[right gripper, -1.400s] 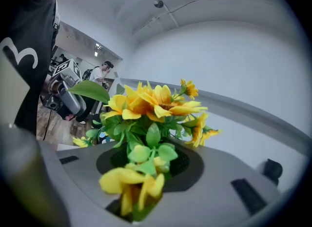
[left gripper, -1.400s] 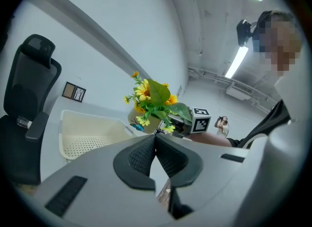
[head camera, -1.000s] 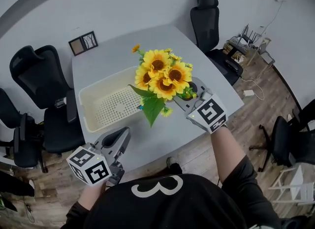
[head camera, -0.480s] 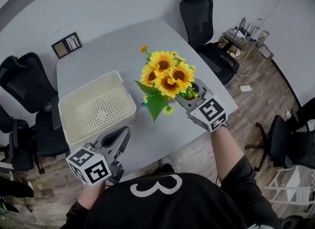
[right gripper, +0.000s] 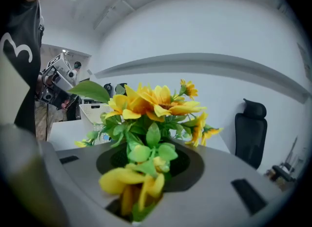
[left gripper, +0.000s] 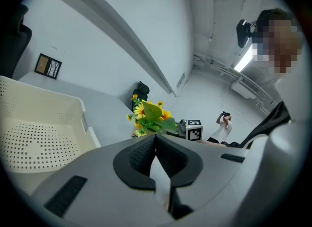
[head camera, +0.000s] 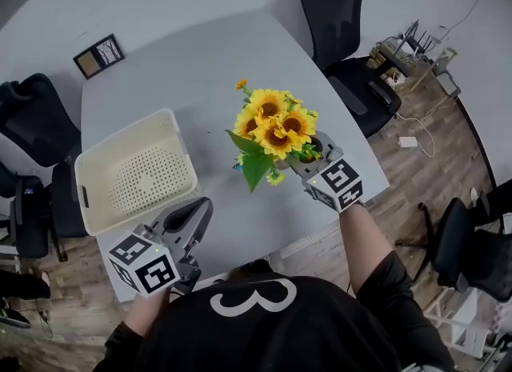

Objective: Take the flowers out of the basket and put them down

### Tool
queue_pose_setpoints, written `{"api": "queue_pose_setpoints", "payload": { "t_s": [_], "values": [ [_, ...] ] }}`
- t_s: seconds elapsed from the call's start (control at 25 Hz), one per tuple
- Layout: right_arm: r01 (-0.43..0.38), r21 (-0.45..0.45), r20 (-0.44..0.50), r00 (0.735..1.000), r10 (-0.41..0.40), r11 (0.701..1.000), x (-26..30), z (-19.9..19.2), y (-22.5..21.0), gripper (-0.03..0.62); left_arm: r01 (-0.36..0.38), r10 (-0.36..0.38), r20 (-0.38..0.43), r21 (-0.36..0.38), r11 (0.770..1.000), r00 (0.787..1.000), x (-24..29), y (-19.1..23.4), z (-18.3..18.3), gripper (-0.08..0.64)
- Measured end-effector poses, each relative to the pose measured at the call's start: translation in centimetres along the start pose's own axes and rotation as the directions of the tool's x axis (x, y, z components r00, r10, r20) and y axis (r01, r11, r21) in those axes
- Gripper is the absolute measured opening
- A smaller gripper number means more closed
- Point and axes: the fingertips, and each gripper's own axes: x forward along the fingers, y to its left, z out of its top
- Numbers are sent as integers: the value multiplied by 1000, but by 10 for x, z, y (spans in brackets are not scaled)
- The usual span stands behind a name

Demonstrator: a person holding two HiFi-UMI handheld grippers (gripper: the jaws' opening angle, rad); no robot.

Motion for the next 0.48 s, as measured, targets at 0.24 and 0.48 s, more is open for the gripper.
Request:
{"api": "queue_pose_setpoints", "payload": {
  "t_s": [0.24, 0.48],
  "values": [
    [-34, 63, -34, 999, 36, 997, 11, -46, -12, 135, -31, 31, -28, -9, 999, 999, 27, -1, -5, 12],
    [-64, 88, -51, 996, 69, 994, 19, -76, -11, 135, -56, 55, -48, -22, 998, 997, 37, 4, -10, 12]
  ]
}}
